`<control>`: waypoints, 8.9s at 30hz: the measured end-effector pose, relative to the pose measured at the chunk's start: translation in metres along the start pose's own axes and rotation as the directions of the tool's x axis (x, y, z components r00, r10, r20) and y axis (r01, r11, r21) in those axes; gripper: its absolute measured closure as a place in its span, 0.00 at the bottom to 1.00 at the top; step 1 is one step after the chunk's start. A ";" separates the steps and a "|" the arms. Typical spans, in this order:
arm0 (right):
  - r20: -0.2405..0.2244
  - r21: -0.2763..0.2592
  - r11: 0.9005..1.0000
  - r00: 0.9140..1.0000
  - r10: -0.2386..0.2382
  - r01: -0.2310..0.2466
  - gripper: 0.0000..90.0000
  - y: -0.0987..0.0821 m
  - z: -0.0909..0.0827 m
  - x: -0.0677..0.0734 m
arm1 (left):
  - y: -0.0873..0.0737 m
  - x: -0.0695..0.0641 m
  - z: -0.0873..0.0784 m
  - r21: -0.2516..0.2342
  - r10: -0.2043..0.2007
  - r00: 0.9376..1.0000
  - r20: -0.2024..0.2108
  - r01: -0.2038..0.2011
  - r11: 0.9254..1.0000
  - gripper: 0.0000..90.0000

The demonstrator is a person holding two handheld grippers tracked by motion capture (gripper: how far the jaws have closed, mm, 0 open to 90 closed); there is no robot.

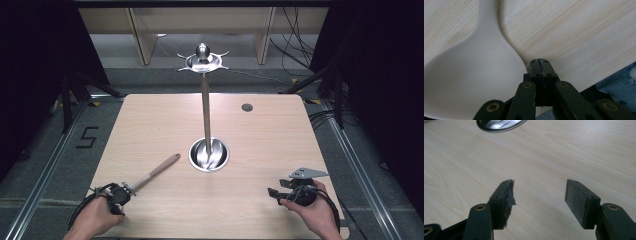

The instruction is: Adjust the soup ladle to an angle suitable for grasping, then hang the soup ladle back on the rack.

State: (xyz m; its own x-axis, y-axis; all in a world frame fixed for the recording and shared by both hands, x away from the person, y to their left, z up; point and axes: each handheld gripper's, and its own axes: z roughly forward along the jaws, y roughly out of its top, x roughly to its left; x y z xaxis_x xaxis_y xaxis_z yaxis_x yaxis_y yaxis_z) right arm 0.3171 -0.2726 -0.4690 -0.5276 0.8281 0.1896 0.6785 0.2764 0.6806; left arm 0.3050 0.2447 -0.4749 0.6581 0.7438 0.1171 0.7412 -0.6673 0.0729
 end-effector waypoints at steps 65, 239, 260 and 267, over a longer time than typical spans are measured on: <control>-0.033 -0.019 1.000 0.999 -0.011 0.010 0.45 0.009 0.005 -0.001 | 0.079 0.062 -0.022 -0.302 0.210 0.978 -0.012 -0.204 0.931 0.45; -0.009 -0.008 0.999 0.999 -0.039 0.039 0.45 0.004 0.002 -0.001 | 0.098 0.117 -0.151 -0.911 0.434 0.893 0.120 -0.075 0.406 0.85; -0.019 -0.001 0.999 0.999 -0.032 0.032 0.45 0.004 0.002 -0.001 | 0.114 0.109 -0.163 -0.914 0.430 0.895 0.117 -0.073 0.399 0.85; -0.031 -0.015 0.998 0.998 -0.062 0.061 0.45 0.004 0.003 -0.002 | 0.118 0.106 -0.168 -0.916 0.438 0.893 0.108 -0.082 0.392 0.85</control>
State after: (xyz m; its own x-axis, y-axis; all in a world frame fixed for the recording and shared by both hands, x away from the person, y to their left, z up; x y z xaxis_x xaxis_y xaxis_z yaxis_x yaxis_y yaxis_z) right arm 0.3230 -0.2716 -0.4689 -0.5839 0.7941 0.1689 0.6369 0.3190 0.7018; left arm 0.4399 0.2386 -0.2876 0.9261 0.3762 0.0300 0.1154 -0.3579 0.9266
